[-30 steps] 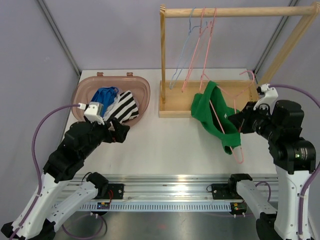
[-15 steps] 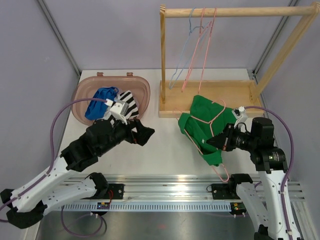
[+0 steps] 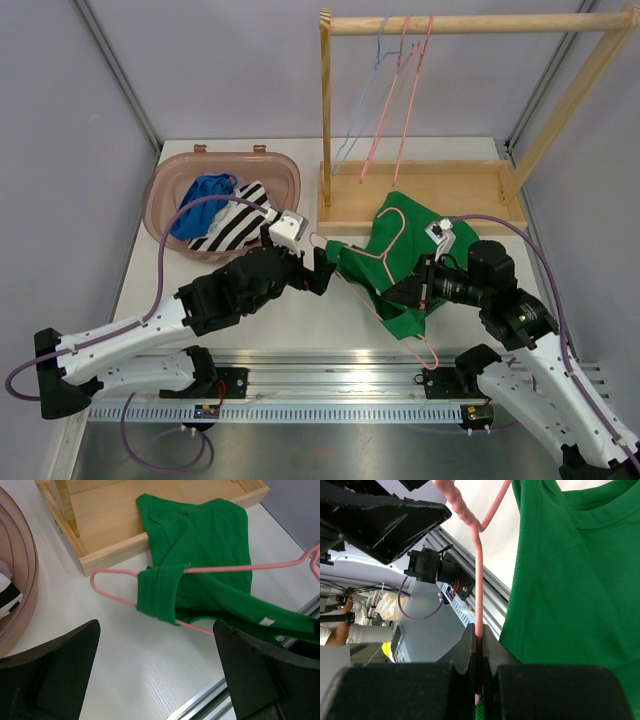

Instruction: Remove the tank top from the hanger

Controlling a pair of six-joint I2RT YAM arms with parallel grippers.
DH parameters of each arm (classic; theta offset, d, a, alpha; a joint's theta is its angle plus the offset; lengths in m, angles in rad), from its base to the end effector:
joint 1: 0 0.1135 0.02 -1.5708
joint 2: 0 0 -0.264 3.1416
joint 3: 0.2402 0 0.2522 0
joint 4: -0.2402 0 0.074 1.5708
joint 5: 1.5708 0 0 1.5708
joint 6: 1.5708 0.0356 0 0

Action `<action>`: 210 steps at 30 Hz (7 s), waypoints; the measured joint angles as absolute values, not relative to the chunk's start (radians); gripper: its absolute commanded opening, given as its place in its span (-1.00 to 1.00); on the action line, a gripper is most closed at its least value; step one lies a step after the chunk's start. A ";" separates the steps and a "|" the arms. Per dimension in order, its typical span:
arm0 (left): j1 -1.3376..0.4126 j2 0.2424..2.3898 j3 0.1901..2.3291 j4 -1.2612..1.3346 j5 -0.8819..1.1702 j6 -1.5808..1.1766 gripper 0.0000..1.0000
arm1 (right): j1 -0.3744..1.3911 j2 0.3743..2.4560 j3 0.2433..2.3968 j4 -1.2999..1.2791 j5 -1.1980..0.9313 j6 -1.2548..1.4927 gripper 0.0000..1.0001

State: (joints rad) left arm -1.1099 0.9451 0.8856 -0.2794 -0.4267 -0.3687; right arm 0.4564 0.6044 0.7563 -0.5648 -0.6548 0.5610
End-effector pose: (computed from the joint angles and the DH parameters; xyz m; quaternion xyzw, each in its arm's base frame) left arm 0.1083 -0.1850 0.3374 0.1749 0.7879 -0.2527 0.5337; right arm 0.1067 0.0765 0.3189 -0.1343 0.8007 0.4874 0.3214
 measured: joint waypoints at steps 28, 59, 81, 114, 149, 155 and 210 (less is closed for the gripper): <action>-1.111 0.962 0.759 -0.194 -0.488 -0.328 0.50 | 0.735 0.704 0.752 -0.348 -0.498 0.664 -1.00; -0.832 0.913 0.942 -0.583 -0.615 -0.558 -1.00 | 0.739 0.459 0.813 -0.496 -0.629 0.378 -1.00; -1.281 1.052 0.706 -0.093 -0.037 -0.451 -1.00 | 0.741 0.442 0.431 0.615 -0.058 0.395 -1.00; -1.282 0.713 0.986 -0.978 -0.633 -0.625 0.98 | 0.512 1.271 1.922 -0.804 0.457 0.196 -1.00; -1.282 0.831 0.895 -0.784 -0.574 -0.611 0.98 | 0.265 1.457 2.031 -0.873 0.141 0.176 0.99; -1.282 1.086 0.875 -0.577 -0.522 -0.607 0.98 | 0.265 1.116 1.736 -0.808 0.143 0.176 0.99; -0.651 1.174 1.632 -1.048 -0.648 -0.449 -1.00 | 0.265 0.427 1.291 -0.767 -0.413 0.318 0.99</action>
State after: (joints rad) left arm -0.6514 1.1744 1.6318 -1.0477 -0.6479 -0.4492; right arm 0.2653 0.4274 1.2907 -0.7666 -0.4133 0.3183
